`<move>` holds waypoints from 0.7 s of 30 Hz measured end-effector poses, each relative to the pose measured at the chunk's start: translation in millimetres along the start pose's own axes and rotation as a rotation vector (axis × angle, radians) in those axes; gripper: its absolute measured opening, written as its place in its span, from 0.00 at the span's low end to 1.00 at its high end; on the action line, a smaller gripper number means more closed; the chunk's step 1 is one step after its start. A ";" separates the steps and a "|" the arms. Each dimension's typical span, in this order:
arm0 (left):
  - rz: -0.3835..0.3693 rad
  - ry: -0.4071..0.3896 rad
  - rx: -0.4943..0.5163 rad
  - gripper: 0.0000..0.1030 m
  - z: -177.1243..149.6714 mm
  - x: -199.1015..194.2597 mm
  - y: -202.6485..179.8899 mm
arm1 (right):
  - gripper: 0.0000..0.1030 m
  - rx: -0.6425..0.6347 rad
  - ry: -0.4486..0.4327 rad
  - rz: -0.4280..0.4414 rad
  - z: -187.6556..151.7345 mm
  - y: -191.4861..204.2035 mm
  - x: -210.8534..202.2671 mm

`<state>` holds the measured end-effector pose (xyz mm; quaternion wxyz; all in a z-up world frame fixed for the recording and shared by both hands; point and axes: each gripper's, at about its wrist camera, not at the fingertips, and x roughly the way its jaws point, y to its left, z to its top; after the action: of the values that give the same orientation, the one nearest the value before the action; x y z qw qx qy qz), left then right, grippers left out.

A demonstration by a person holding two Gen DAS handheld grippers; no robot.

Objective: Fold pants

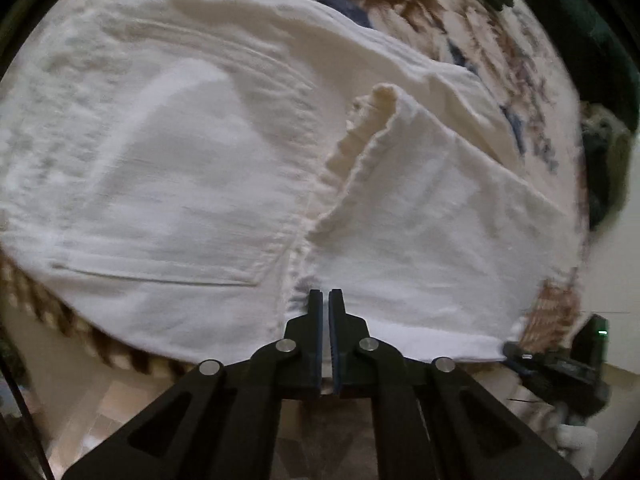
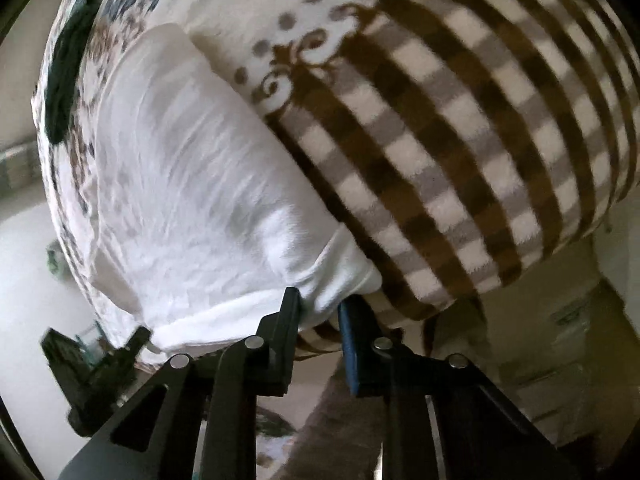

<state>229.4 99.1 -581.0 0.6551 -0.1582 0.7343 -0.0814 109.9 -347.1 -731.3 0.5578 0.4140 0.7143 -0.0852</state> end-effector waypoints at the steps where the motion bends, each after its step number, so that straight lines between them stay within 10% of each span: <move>1: -0.037 0.018 -0.010 0.12 -0.5 2.7 2.1 | 0.20 -0.019 0.006 -0.017 5.3 1.8 -2.5; 8: -0.016 0.031 0.029 0.21 16.5 44.8 -25.4 | 0.23 -0.027 0.039 -0.022 3.1 18.0 5.6; 15: 0.027 -0.125 0.087 0.14 9.7 9.9 -38.1 | 0.23 -0.019 0.035 -0.025 2.6 14.2 1.7; 19: 0.025 -0.186 0.102 0.49 11.6 -10.0 -20.1 | 0.23 -0.018 0.045 -0.021 6.1 10.5 1.7; 21: 0.044 -0.157 0.083 0.50 17.4 -0.5 -7.8 | 0.24 -0.016 0.047 -0.028 7.2 10.5 3.5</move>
<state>247.6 93.4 -580.1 0.7182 -0.1206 0.6800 -0.0846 122.2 -342.9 -733.4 0.5428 0.4013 0.7337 -0.0777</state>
